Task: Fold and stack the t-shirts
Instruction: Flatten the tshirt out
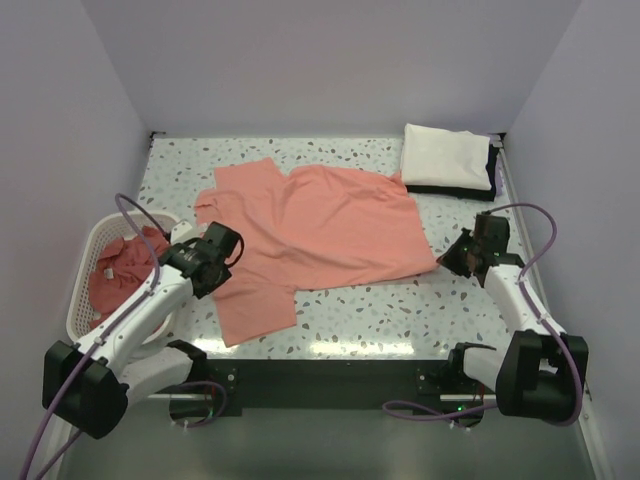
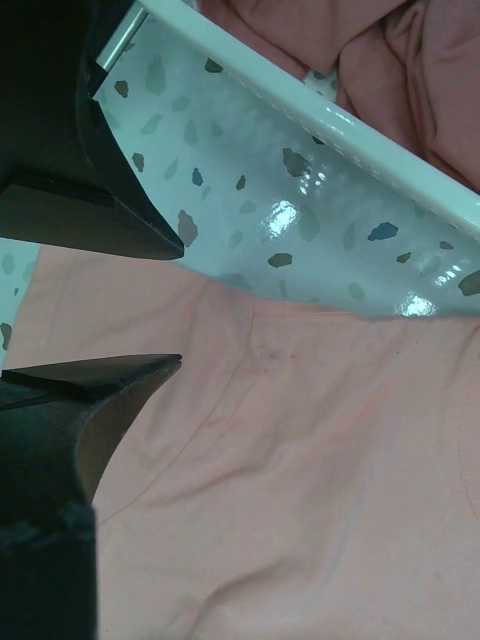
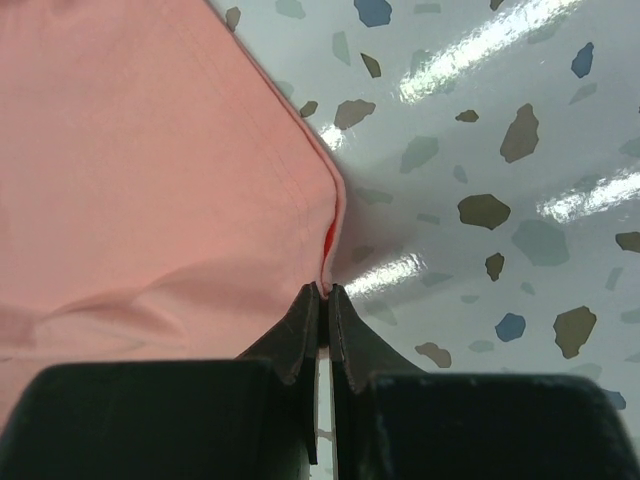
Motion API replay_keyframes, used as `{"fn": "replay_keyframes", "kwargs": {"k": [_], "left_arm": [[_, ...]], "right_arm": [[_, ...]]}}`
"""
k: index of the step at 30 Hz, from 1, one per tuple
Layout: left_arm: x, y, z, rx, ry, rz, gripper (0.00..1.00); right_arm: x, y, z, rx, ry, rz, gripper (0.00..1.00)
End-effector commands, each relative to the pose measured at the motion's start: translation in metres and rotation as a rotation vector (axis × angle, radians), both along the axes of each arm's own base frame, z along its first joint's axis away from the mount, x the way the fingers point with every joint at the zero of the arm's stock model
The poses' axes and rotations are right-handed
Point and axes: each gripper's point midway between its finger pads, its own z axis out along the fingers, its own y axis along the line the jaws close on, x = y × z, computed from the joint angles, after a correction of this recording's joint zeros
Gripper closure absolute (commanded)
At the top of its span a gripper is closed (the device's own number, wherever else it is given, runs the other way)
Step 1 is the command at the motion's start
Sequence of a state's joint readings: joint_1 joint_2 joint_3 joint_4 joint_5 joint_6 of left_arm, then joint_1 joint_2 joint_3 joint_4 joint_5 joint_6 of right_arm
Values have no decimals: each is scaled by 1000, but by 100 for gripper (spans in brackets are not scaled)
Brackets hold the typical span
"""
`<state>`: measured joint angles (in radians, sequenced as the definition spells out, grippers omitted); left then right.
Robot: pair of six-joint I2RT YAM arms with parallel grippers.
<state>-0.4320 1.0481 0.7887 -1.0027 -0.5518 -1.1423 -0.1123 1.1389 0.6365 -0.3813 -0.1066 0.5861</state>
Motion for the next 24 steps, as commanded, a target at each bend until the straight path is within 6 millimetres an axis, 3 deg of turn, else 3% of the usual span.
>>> {"fn": "replay_keyframes", "kwargs": {"k": [1, 7, 14, 19, 24], "left_arm": [[22, 3, -2, 27, -62, 41, 52], [40, 0, -19, 23, -45, 12, 49], [37, 20, -46, -12, 29, 36, 45], [33, 15, -65, -57, 67, 34, 43], [38, 15, -72, -76, 35, 41, 44]], "right_arm": [[8, 5, 0, 31, -31, 16, 100], [9, 11, 1, 59, -44, 37, 100], [9, 16, 1, 81, -51, 54, 100], [9, 17, -1, 89, -50, 58, 100], [10, 18, -1, 96, -52, 62, 100]]}}
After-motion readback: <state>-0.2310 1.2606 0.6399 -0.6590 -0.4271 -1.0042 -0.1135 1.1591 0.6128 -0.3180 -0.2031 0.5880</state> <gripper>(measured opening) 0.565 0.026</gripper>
